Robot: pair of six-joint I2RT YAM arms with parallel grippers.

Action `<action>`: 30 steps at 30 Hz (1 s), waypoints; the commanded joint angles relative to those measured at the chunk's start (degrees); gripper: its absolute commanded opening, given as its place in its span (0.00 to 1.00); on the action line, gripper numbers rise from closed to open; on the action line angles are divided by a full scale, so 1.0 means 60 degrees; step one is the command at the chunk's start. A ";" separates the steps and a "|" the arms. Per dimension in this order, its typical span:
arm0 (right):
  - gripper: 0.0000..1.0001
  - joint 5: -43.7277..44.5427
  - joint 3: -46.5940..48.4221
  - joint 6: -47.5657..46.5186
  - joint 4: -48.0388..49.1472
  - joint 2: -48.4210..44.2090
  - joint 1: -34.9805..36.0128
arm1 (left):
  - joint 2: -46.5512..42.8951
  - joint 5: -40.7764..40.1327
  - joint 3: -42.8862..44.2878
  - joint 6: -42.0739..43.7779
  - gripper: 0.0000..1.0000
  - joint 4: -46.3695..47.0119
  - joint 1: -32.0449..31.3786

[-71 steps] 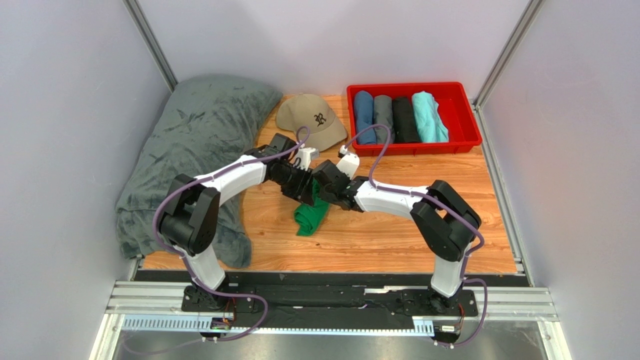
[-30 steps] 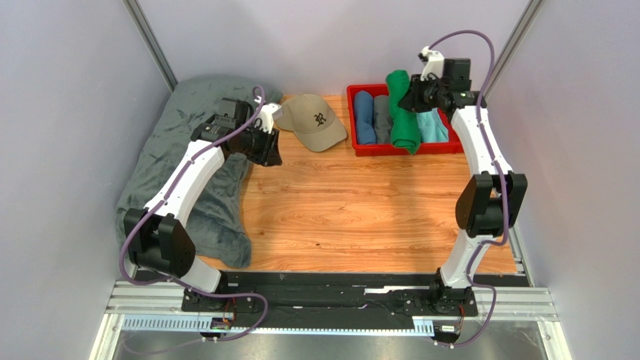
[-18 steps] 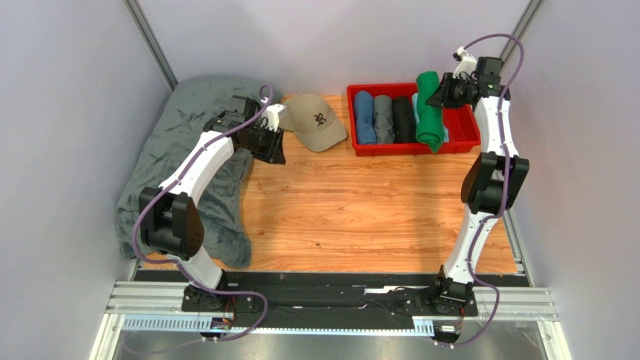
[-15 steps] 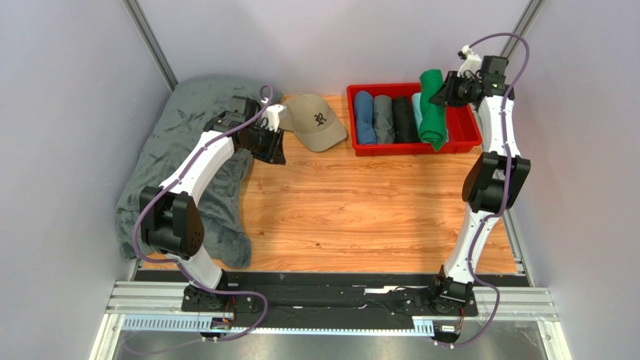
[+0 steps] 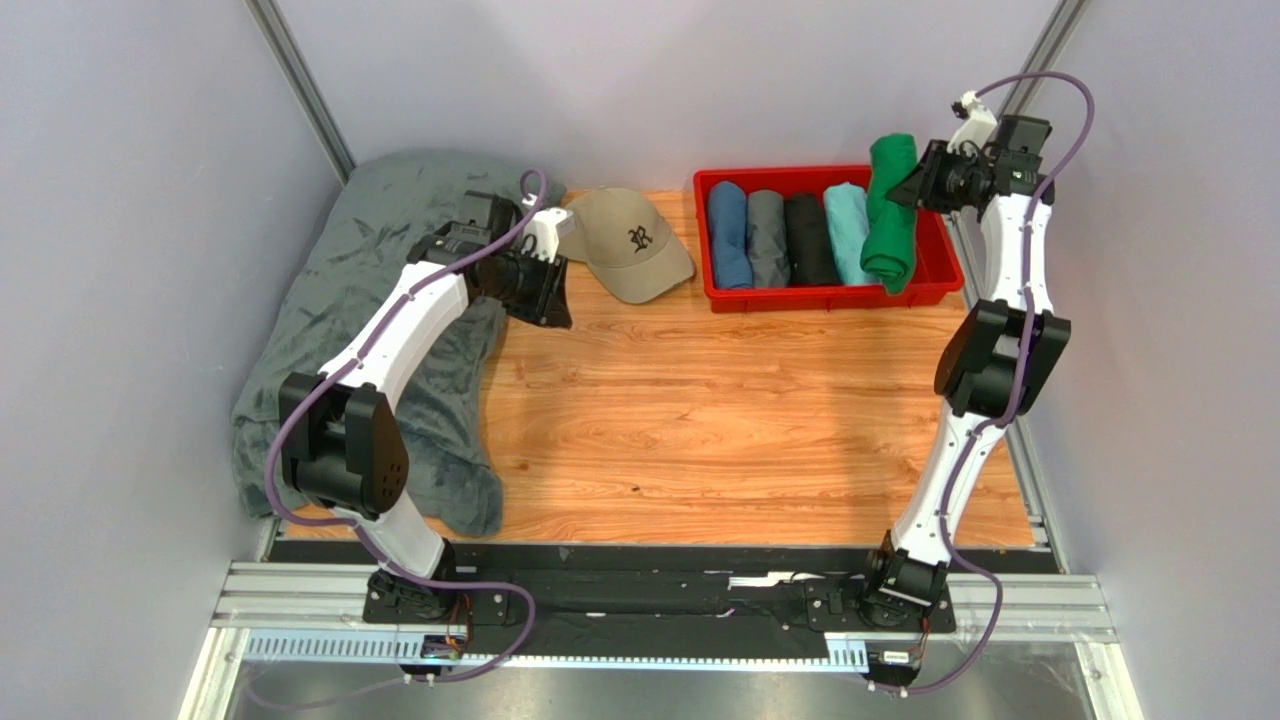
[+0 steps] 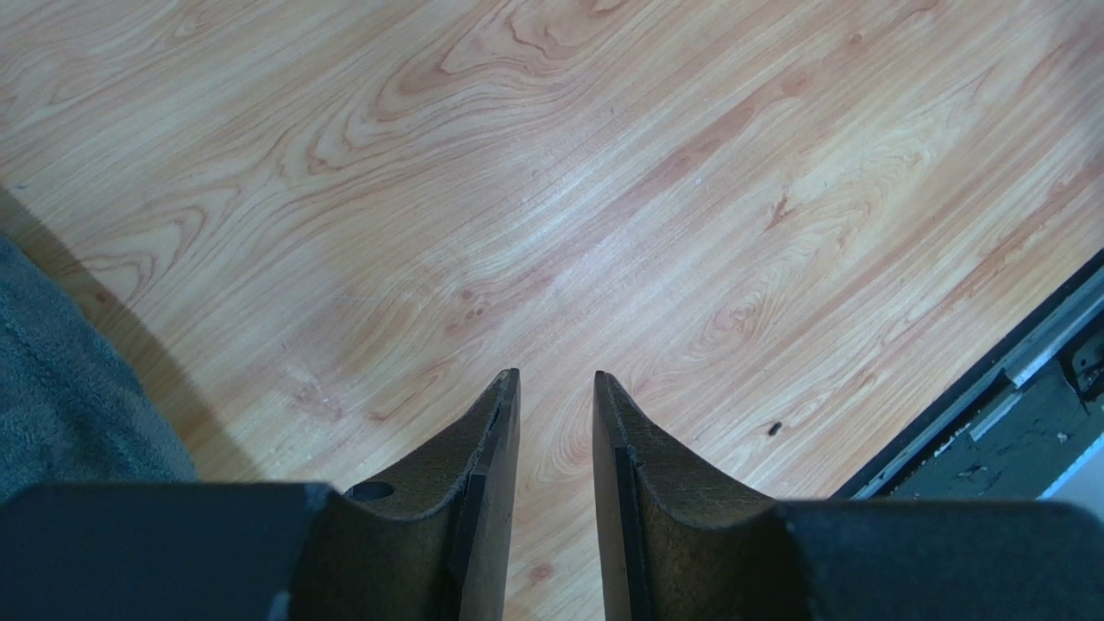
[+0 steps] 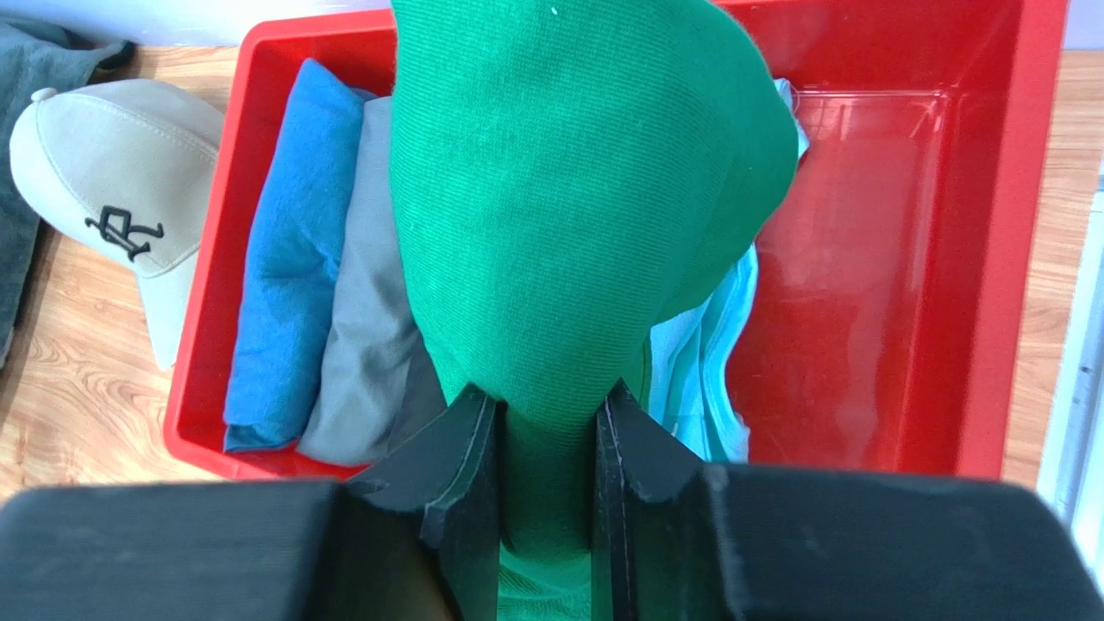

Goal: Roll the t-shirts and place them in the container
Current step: Place the T-shirt in the bin.

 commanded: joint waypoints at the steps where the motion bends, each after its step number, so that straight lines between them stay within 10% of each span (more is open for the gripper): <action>1: 0.00 -0.0397 0.0645 0.0390 0.1253 0.0278 -0.0014 | 0.0005 0.0135 0.0225 -0.0028 0.34 0.0253 0.0070; 30: 0.00 0.0818 0.1597 -0.0985 0.0524 0.1831 -0.0380 | 0.0459 0.0384 0.0138 -0.0028 0.34 0.0267 0.0055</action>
